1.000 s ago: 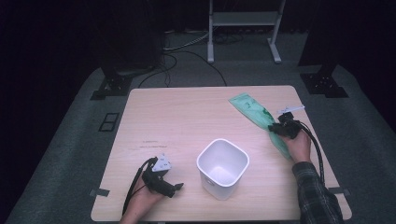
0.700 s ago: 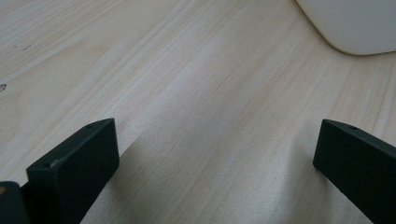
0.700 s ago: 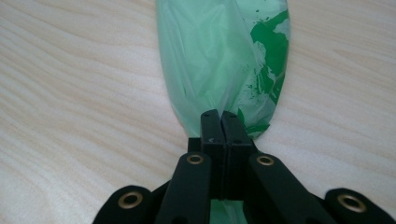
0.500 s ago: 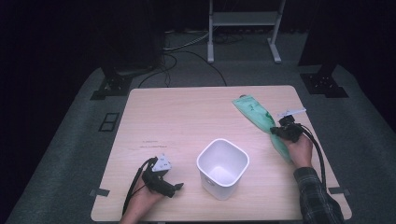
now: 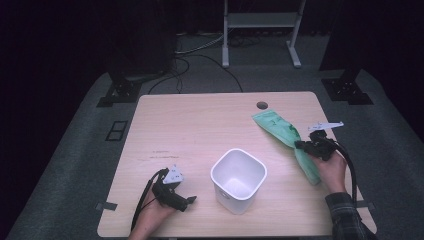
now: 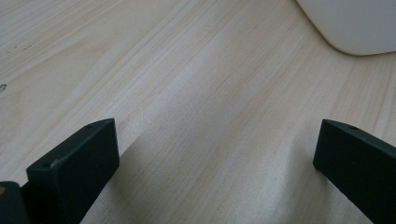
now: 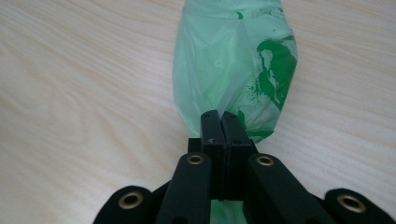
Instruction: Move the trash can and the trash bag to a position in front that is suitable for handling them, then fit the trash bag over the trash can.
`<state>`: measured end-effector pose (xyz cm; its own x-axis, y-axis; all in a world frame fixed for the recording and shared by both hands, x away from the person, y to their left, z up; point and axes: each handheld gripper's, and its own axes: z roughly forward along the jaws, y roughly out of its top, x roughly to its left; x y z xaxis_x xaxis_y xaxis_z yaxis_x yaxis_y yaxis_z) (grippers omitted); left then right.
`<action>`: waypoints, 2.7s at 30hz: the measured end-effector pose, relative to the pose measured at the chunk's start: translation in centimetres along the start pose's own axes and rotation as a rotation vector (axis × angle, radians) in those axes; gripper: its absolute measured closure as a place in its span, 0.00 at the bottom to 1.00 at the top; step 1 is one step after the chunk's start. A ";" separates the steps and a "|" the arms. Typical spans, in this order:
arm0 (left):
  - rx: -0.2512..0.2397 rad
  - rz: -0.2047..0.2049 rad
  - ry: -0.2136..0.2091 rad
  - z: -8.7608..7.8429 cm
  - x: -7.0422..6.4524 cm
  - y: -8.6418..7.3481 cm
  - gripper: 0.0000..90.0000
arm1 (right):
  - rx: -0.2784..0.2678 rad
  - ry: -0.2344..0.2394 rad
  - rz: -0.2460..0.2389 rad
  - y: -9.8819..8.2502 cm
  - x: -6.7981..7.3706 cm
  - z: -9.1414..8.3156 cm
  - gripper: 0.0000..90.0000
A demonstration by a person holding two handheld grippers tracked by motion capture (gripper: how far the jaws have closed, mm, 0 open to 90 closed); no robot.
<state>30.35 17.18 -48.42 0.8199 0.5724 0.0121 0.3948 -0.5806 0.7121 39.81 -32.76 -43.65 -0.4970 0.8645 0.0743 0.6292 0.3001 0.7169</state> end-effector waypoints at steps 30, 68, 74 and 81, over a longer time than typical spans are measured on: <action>0.001 0.000 0.002 0.0 0.0 0.0 0.00 | -0.281 0.054 -0.150 1.5 5.7 -10.4 1.00; 0.001 -0.003 0.005 0.0 0.0 0.0 0.00 | -0.517 0.223 -0.331 4.9 13.0 -20.4 1.00; 0.001 -0.003 0.005 0.0 0.0 0.0 0.00 | -0.535 0.246 -0.366 5.4 14.4 -21.2 1.00; 0.001 -0.004 0.006 0.0 0.0 0.0 0.00 | -0.540 0.287 -0.379 5.4 15.2 -21.1 1.00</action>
<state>30.36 17.14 -48.41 0.8157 0.5783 0.0133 0.3985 -0.5785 0.7117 23.06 -26.48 -24.02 -0.8067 0.5783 -0.1215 0.0360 0.2534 0.9667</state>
